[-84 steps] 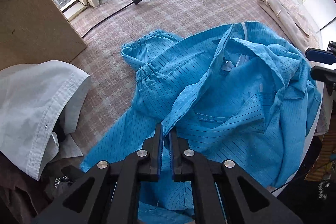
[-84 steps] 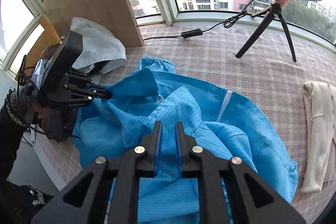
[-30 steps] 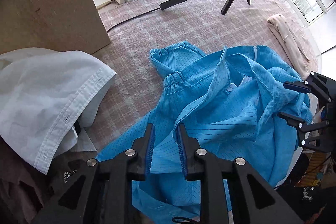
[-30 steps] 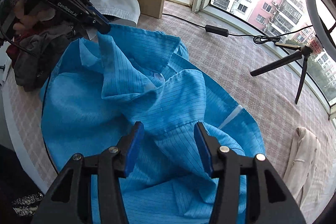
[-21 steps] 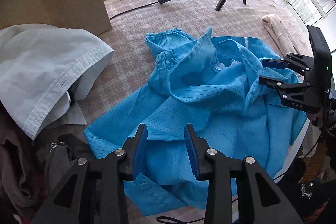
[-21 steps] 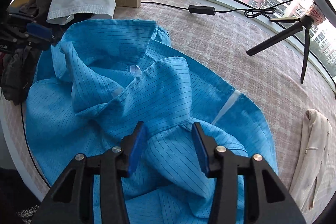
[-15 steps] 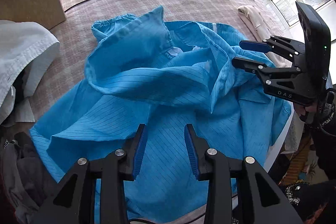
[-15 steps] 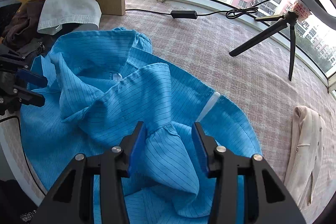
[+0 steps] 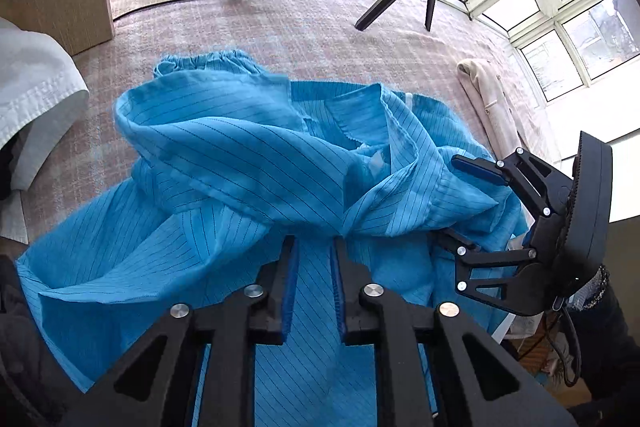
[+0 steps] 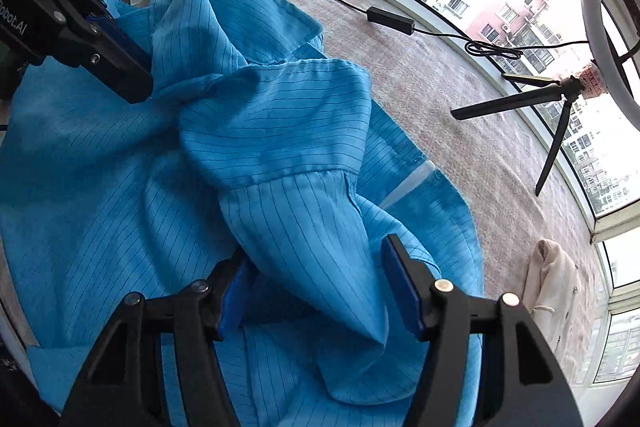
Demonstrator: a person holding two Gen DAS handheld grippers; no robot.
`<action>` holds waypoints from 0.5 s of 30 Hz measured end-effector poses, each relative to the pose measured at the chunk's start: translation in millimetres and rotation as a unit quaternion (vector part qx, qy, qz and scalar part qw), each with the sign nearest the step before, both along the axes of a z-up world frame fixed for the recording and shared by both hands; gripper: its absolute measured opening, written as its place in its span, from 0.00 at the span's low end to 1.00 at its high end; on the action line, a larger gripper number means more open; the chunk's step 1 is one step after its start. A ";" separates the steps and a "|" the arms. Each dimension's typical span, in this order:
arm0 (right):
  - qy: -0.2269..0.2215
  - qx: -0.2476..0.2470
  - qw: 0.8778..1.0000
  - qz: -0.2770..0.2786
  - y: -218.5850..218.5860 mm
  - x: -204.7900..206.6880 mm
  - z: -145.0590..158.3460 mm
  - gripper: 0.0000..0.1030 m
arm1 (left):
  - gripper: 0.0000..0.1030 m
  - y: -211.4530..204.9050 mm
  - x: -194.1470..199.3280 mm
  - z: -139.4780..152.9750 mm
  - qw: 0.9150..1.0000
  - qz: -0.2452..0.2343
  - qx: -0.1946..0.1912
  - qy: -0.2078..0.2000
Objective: Fold clothes
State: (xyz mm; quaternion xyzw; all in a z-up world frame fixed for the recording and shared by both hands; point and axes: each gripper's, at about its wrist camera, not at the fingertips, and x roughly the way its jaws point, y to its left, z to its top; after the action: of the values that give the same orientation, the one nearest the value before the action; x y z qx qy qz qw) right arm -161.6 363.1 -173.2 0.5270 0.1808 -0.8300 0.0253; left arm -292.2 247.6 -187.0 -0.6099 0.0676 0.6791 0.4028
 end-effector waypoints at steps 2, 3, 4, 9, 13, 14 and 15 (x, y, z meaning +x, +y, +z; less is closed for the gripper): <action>0.003 -0.006 1.000 -0.010 8.7 -3.7 2.0 0.59 | 0.06 10.8 -7.5 15.8 1.000 -0.007 0.013 0.013; 0.004 -0.007 1.000 -0.013 12.7 -4.4 3.6 0.59 | 0.06 16.9 -11.3 23.2 1.000 -0.012 0.016 0.021; 0.003 -0.007 1.000 -0.016 15.6 -5.8 3.7 0.59 | 0.06 24.6 -15.3 29.6 0.999 -0.018 0.016 0.029; -0.021 -0.018 0.999 -0.023 28.6 -10.6 -12.2 0.42 | 0.06 49.6 -37.6 44.5 0.997 -0.047 -0.004 0.060; -0.052 -0.097 0.992 -0.055 46.6 -15.3 -15.6 0.07 | 0.10 40.2 -31.1 53.1 0.991 -0.085 -0.036 0.093; -0.055 -0.128 0.988 -0.068 53.9 -14.7 -12.6 0.06 | 0.15 35.9 -25.8 53.5 0.989 -0.097 -0.047 0.102; -0.058 -0.161 0.982 -0.081 61.7 -12.5 -7.9 0.06 | 0.16 31.2 -20.6 53.6 0.987 -0.105 -0.056 0.105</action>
State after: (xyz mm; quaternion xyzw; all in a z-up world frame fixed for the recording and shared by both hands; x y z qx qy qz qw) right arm -174.1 424.8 -181.1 0.5761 -0.0001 -0.8156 0.0528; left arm -312.8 278.8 -133.4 -0.5461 0.2115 0.6885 0.4278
